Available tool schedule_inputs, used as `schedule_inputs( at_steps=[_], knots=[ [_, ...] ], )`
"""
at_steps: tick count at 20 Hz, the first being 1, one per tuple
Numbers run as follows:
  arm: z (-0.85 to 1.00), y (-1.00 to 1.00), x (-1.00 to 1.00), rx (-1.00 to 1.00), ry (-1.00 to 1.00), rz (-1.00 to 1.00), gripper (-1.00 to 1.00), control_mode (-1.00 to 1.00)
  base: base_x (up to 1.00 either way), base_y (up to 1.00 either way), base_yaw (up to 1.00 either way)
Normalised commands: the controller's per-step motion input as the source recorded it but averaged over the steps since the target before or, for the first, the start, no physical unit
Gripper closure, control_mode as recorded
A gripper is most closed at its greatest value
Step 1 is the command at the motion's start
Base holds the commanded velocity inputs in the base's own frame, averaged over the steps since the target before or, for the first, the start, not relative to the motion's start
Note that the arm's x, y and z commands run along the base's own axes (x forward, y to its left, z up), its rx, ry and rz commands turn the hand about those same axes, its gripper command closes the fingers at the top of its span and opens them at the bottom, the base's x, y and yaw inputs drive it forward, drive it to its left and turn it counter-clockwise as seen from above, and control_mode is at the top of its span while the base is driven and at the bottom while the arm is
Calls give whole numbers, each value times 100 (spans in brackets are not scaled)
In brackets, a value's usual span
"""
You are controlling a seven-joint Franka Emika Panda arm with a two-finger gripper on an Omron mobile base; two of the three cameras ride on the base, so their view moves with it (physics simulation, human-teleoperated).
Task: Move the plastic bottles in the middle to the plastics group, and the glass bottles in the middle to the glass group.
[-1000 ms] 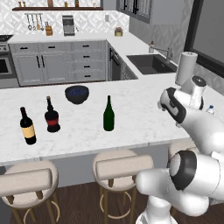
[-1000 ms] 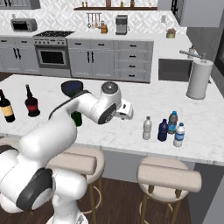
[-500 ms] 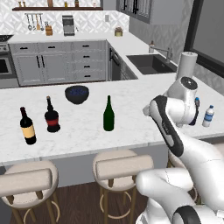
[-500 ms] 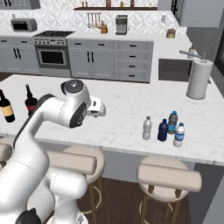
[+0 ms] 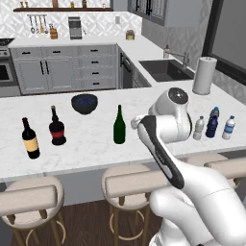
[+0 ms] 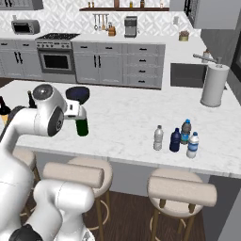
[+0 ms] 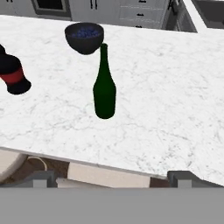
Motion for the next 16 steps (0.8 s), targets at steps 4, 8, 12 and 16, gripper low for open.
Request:
schedule_inputs(
  at_steps=[4,8,12,16],
  knots=[
    [19,32,29,0,0,-9,-100,-100,0,0,0],
    [4,10,7,0,1,0,-100,-100,0,0,0],
    [2,6,6,0,1,1,-100,-100,0,0,0],
    [-11,0,29,3,0,5,-100,-100,0,0,0]
  ],
)
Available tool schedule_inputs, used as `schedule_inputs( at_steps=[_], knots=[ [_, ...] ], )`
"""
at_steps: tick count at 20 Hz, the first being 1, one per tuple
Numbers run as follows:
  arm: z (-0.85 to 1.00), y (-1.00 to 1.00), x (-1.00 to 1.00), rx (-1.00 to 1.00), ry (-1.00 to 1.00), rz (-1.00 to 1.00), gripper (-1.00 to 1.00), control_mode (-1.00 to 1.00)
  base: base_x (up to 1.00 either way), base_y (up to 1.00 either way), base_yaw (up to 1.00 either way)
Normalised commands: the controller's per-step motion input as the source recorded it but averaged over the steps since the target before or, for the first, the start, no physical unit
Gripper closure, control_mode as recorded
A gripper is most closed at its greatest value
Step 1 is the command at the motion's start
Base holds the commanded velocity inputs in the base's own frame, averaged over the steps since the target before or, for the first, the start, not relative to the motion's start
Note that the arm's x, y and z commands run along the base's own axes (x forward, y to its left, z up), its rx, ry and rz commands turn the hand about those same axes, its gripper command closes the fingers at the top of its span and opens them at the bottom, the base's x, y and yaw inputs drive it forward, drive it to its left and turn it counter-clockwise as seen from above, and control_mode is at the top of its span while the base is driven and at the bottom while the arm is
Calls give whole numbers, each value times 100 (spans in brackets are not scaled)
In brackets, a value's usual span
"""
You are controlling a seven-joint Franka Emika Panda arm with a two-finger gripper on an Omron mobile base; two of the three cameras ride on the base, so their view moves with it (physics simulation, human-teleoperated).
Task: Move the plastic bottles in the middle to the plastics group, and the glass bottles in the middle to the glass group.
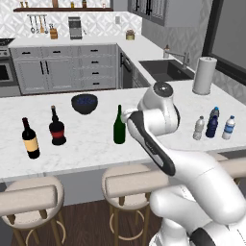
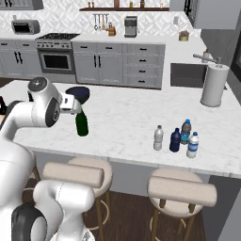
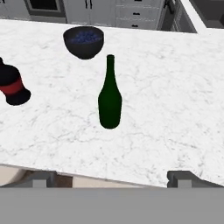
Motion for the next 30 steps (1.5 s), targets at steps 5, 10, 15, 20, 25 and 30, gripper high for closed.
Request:
schedule_inputs(
  at_steps=[5,10,15,20,25,30],
  knots=[
    [-4,0,37,2,0,6,-100,-100,0,0,0],
    [0,11,28,0,0,2,-100,-100,0,0,0],
    [-17,24,29,0,1,0,-100,-100,0,0,0],
    [-13,0,31,0,1,0,-100,-100,0,0,0],
    [-5,0,32,0,0,0,-100,-100,0,0,0],
    [-9,0,33,0,0,0,-100,-100,0,0,0]
  ],
)
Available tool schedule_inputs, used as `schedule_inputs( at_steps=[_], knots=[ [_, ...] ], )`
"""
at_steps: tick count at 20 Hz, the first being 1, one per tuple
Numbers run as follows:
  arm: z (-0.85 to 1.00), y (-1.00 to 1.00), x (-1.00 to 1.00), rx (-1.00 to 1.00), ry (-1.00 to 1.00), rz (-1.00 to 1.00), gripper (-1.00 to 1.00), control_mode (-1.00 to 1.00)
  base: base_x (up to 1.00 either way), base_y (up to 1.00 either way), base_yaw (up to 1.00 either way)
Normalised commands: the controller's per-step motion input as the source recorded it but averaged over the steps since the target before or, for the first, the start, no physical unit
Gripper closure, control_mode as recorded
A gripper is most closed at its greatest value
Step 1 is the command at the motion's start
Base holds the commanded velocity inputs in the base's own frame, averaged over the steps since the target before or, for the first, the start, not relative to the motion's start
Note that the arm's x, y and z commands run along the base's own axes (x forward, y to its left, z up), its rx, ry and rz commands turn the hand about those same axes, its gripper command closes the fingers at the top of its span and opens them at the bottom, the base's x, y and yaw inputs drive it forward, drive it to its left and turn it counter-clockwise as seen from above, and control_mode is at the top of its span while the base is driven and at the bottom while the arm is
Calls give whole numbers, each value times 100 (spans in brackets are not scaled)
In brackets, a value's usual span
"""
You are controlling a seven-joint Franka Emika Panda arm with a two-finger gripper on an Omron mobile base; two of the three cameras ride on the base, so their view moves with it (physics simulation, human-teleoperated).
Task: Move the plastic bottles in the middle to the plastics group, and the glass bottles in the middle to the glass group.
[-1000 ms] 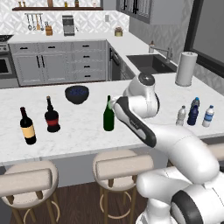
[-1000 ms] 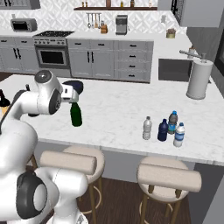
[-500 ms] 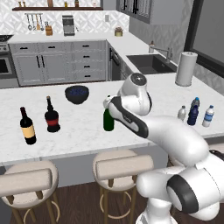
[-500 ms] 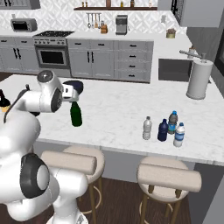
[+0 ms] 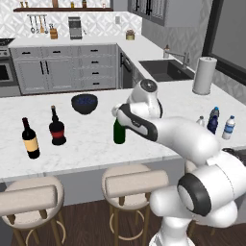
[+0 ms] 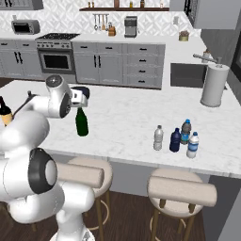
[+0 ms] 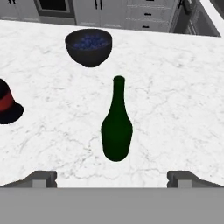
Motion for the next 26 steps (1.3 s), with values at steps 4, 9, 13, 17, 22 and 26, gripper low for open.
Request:
schedule_inputs(
  at_steps=[4,9,13,17,22,26],
  knots=[
    [-21,-1,25,0,0,0,-100,-100,0,0,0],
    [-31,-1,23,0,0,0,-100,-100,0,0,0],
    [-39,0,26,0,5,0,-100,-100,0,0,0],
    [-5,0,25,-1,16,0,-100,-100,0,0,0],
    [6,0,19,-5,26,0,-100,-100,0,0,0],
    [-11,0,6,0,4,0,-100,-100,0,0,0]
  ],
)
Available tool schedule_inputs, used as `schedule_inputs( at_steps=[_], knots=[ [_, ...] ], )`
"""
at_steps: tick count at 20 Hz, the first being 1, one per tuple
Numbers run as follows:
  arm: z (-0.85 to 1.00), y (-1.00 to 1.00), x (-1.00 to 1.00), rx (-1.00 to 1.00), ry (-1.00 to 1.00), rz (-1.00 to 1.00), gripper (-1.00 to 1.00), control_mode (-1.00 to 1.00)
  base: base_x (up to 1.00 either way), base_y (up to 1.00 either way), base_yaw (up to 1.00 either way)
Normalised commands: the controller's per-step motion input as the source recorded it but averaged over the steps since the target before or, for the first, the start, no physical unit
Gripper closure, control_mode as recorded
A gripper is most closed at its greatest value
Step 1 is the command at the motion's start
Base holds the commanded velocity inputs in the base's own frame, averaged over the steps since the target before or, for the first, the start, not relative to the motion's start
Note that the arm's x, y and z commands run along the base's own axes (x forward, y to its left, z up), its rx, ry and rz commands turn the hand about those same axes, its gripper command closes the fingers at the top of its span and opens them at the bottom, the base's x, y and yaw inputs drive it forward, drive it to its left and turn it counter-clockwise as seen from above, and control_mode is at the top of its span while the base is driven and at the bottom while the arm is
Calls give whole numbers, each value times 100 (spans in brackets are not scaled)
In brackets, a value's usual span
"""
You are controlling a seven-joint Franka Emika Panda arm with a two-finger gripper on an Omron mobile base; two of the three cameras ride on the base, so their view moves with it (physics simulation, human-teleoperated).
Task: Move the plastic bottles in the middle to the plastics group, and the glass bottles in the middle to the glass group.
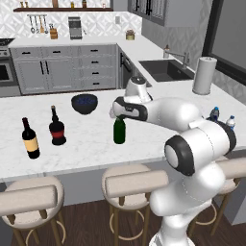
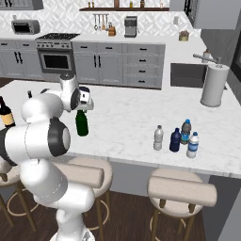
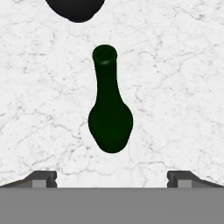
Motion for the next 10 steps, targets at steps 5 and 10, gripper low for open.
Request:
schedule_inputs(
  at_steps=[5,10],
  knots=[
    [-49,2,2,0,-5,2,-100,-100,0,0,0],
    [-21,15,10,0,0,0,-100,-100,0,0,0]
  ],
)
